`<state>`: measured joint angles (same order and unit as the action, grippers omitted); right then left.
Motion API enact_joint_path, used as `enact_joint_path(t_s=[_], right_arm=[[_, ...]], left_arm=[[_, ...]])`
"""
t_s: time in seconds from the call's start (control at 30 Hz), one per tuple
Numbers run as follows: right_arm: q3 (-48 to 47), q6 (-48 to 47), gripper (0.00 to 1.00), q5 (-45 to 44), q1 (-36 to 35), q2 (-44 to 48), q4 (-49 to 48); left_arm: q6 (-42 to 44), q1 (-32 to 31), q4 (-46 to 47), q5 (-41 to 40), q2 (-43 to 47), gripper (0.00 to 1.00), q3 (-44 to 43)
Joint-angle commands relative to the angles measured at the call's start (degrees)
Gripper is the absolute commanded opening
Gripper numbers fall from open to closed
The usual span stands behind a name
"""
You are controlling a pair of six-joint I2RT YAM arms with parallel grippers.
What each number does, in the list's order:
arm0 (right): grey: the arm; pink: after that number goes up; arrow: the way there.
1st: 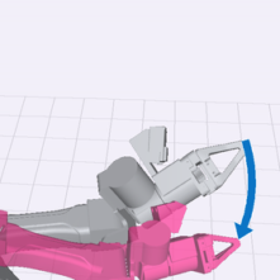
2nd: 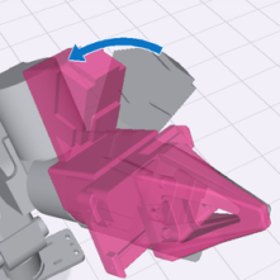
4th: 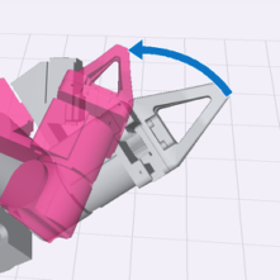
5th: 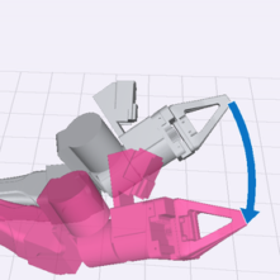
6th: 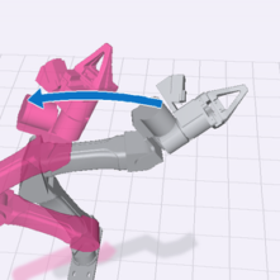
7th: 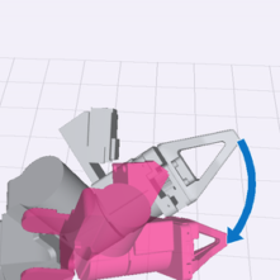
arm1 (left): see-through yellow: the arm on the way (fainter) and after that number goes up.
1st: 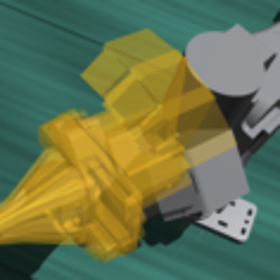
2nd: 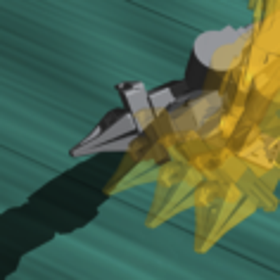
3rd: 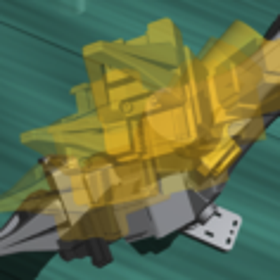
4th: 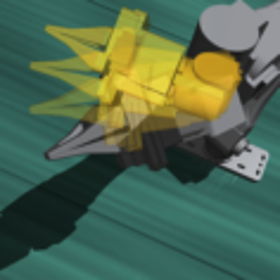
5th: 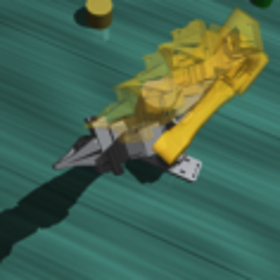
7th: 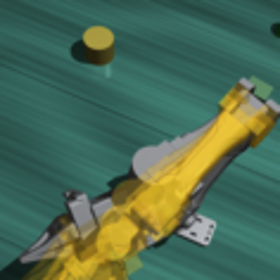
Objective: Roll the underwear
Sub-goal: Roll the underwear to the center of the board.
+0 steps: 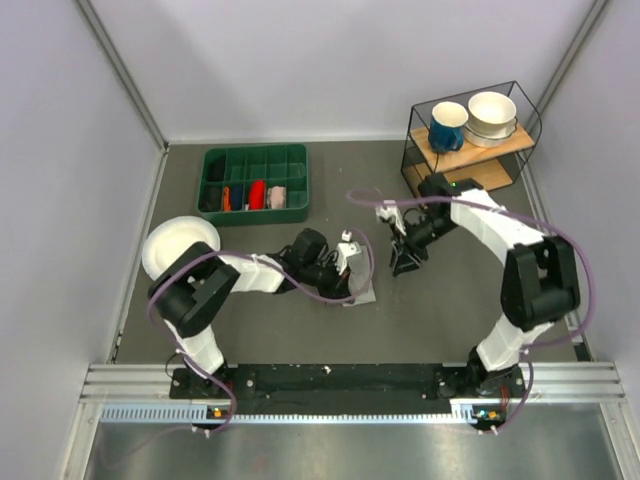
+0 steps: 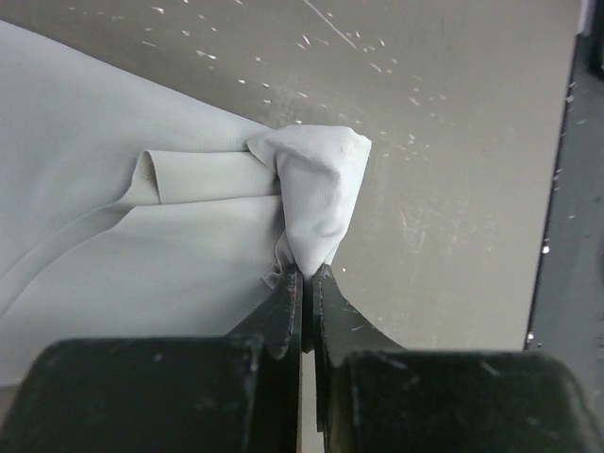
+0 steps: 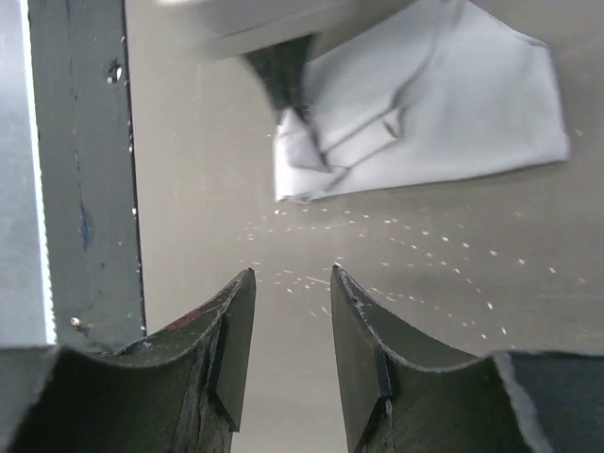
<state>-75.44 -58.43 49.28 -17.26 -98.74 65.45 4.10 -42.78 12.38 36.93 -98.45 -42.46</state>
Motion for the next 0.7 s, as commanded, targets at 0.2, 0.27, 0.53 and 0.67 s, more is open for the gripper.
enact_joint_path(t_s=[0.2,0.27,0.53,0.67], right_arm=[[24.8,-13.0,0.45,-13.9,-19.9,20.2,-28.7],[26.3,-12.1,0.45,-18.3,-24.6,20.0,-35.5],[27.9,-10.7,0.44,-31.9,-29.2,9.8,-44.6],[29.5,-10.1,0.44,-34.4,-29.3,8.7,-46.6]], left_arm=[[-12.2,8.8,-8.2,16.2,-16.8,0.0,-9.3],[-12.8,9.2,-8.3,16.4,-17.7,0.01,-9.7],[-14.7,9.9,-7.6,14.8,-17.5,0.15,-10.6],[-15.9,10.0,-7.1,13.5,-16.9,0.24,-10.8]])
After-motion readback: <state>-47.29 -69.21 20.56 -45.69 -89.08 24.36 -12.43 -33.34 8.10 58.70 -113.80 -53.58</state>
